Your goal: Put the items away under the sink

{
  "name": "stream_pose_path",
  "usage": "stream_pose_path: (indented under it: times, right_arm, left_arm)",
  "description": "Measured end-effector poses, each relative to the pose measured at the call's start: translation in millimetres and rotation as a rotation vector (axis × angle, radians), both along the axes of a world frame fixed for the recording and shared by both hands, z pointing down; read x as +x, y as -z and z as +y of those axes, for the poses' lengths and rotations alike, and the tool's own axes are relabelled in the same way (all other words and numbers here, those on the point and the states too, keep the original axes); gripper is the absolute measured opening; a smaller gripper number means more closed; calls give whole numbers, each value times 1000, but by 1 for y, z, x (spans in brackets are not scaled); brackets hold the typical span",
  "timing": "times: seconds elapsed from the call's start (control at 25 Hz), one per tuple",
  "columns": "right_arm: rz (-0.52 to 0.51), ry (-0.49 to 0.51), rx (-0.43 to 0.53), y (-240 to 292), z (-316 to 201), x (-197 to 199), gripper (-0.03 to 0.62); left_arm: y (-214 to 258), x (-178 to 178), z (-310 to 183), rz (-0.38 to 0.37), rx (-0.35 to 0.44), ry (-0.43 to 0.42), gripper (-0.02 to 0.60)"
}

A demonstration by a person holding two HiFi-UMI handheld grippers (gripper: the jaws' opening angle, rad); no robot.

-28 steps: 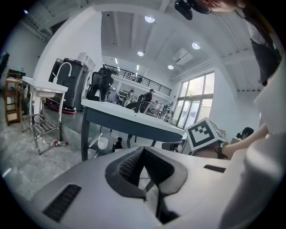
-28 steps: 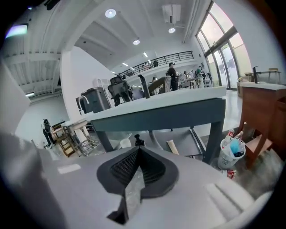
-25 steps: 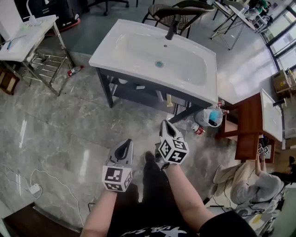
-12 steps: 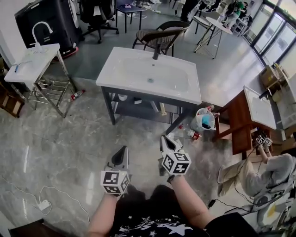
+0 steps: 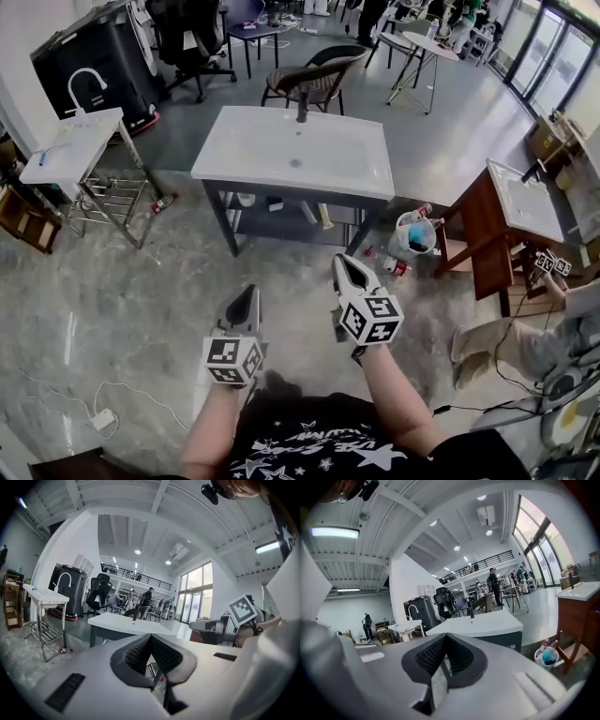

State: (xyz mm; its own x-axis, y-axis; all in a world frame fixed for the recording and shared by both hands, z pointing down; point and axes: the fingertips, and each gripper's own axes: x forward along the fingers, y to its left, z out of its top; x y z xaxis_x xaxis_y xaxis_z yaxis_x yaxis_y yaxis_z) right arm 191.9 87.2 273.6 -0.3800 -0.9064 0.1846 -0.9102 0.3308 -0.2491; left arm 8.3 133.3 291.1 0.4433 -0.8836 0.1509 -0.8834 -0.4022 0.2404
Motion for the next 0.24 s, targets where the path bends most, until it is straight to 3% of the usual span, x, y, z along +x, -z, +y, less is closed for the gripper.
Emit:
stream_pose_path:
  times: [0.24]
  right_arm:
    - [-16, -6, -8, -10, 30, 42, 2]
  left_arm:
    - [12, 30, 23, -31, 46, -15, 9]
